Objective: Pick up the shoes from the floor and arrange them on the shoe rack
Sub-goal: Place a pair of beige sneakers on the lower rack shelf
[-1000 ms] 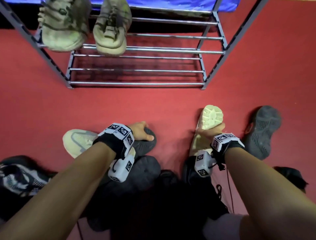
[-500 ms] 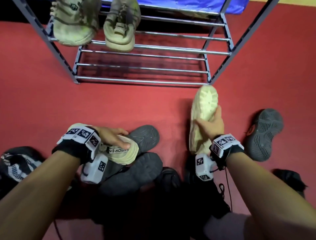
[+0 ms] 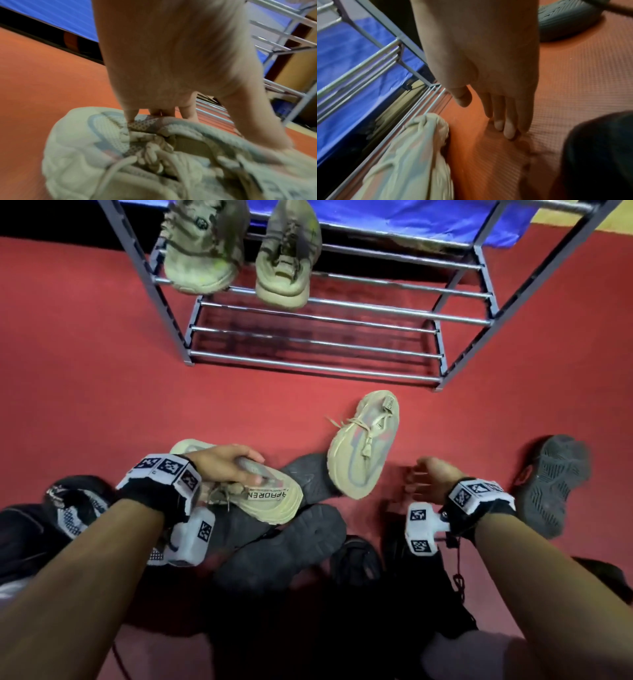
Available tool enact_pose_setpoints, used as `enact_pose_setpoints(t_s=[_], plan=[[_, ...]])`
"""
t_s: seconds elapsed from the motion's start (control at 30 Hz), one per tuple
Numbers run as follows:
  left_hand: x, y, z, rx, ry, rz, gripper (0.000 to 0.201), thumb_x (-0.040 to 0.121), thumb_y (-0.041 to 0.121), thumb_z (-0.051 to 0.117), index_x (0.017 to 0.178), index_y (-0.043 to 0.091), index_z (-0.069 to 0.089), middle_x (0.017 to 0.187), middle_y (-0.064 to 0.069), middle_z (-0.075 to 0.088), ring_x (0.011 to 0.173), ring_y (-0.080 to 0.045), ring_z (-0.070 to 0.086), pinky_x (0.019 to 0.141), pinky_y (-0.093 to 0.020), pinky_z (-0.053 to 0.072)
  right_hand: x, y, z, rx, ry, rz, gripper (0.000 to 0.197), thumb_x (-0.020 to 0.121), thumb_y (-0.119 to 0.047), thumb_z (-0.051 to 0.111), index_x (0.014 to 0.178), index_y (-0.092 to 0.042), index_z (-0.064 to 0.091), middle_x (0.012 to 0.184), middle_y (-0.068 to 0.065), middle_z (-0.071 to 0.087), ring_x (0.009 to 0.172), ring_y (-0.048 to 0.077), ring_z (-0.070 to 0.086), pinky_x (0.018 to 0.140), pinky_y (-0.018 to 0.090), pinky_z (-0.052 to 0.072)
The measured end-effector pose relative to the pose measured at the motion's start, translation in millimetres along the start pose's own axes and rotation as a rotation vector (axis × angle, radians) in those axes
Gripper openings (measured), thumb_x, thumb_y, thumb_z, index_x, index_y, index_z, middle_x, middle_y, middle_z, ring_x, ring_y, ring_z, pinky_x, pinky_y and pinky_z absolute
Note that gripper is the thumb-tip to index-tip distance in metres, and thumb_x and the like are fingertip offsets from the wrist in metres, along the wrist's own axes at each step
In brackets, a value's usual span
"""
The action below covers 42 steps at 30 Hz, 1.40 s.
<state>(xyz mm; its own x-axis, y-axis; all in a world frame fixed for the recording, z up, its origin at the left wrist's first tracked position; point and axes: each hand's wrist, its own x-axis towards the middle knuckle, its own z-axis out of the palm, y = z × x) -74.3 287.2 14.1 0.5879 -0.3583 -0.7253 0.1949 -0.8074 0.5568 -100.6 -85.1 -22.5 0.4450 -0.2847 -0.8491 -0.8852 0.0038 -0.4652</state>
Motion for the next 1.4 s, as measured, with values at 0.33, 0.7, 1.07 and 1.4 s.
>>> enact_pose_setpoints(t_s=[0.33, 0.7, 1.07, 1.4], plan=[[-7.3, -53.4, 8.0, -0.714, 0.988, -0.745, 0.068, 0.079, 0.046, 0.062, 0.131, 0.006, 0.044, 0.135, -0.02, 0.045, 0.125, -0.038, 0.044, 0.103, -0.043, 0.035, -11.8, -23.9, 73.0, -0.229, 0.092, -0.127, 0.031, 0.085, -0.029, 0.051, 0.102, -0.003, 0.054, 0.081, 0.01, 0.053, 0.061, 0.022, 0.05, 0.055, 0.027, 0.045], [-6.3, -12.2, 75.3, -1.188, 0.73, -0.762, 0.09, 0.069, 0.071, 0.053, 0.131, 0.009, 0.033, 0.135, -0.012, 0.042, 0.125, -0.035, 0.043, 0.103, -0.044, 0.032, -15.8, -10.1, 102.6, 0.143, 0.248, -0.115, 0.073, 0.085, -0.028, 0.057, 0.146, -0.019, 0.018, 0.134, 0.013, 0.046, 0.12, 0.037, 0.051, 0.102, 0.052, 0.043], [18.0, 32.1, 104.9, -1.649, 0.593, -0.687, 0.101, 0.035, 0.062, 0.072, 0.124, 0.023, 0.041, 0.115, -0.007, 0.058, 0.095, -0.038, 0.062, 0.07, -0.058, 0.052, -21.5, -1.8, 97.2, 0.202, 0.093, -0.125, 0.059, 0.086, -0.033, 0.051, 0.14, -0.018, 0.03, 0.127, 0.013, 0.054, 0.106, 0.038, 0.06, 0.087, 0.057, 0.05], [-4.6, 72.3, 108.8, -1.715, 0.922, -0.386, 0.097, 0.07, 0.021, 0.081, 0.142, 0.032, 0.016, 0.14, -0.012, 0.035, 0.116, -0.03, 0.05, 0.098, -0.049, 0.047, -48.3, -7.8, 102.3, 0.35, 0.068, -0.236, 0.05, 0.091, -0.015, 0.055, 0.136, -0.018, 0.032, 0.093, 0.002, 0.057, 0.067, 0.016, 0.058, 0.042, 0.02, 0.046]])
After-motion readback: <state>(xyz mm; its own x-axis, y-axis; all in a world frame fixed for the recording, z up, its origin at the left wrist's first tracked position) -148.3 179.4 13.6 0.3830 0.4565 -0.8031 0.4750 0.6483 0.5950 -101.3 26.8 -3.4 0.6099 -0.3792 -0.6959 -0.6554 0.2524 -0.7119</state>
